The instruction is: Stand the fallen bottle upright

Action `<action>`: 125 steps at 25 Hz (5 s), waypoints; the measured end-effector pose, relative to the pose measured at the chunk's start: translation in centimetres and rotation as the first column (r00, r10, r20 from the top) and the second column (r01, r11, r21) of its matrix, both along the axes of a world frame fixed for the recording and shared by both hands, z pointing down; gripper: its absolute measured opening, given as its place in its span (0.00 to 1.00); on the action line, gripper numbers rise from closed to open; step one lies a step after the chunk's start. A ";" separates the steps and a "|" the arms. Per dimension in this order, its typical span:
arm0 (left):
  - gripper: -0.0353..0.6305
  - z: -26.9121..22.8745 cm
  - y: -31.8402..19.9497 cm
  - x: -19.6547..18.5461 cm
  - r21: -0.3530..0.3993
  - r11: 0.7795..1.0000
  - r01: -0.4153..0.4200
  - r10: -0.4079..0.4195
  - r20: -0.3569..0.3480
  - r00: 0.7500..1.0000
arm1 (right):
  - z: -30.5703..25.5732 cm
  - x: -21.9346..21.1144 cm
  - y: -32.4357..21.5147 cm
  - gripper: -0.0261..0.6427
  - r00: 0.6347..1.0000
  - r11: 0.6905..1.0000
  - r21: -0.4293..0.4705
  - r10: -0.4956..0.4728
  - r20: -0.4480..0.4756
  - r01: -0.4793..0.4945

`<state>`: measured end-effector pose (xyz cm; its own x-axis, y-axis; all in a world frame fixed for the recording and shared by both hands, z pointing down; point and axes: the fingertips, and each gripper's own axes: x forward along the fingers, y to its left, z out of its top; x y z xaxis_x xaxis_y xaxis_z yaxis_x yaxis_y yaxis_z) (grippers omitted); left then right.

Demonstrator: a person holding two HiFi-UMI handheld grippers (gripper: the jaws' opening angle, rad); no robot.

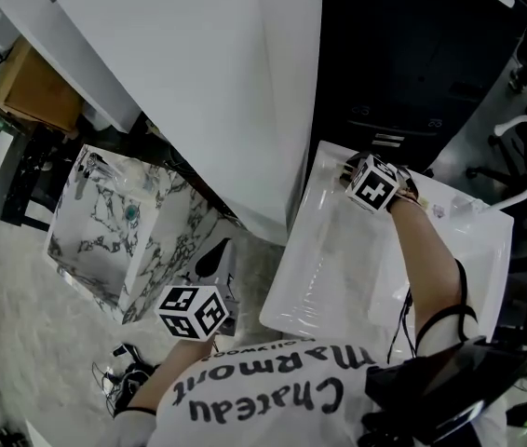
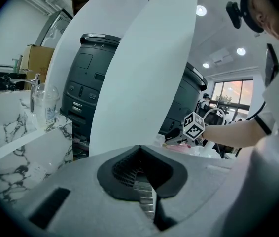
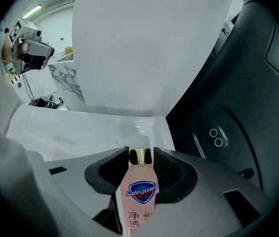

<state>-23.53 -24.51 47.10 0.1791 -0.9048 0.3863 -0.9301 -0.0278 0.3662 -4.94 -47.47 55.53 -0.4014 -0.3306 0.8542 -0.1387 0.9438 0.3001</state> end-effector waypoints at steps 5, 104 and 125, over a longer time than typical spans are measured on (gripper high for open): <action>0.07 0.2 0.0 0.1 -0.007 1.000 0.001 -0.001 -0.002 1.000 | 0.1 -0.6 -0.2 0.26 0.998 0.999 0.014 -0.041 -0.042 0.042; 0.07 -4.1 0.5 4.9 0.103 0.989 -0.102 0.108 -0.054 0.993 | -16.4 13.9 -0.5 0.30 0.585 0.867 -0.034 0.364 0.725 -0.498; 0.07 -4.5 0.7 6.2 0.108 0.984 -0.141 0.146 -0.039 0.989 | -17.6 18.9 -0.7 0.30 0.390 0.782 -0.128 0.437 0.810 -0.610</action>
<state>-17.36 -23.84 42.65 0.3255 -0.9034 0.2791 -0.8956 -0.1999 0.3974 13.99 -48.14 37.88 -0.5440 -0.8135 0.2057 -0.8368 0.5440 -0.0616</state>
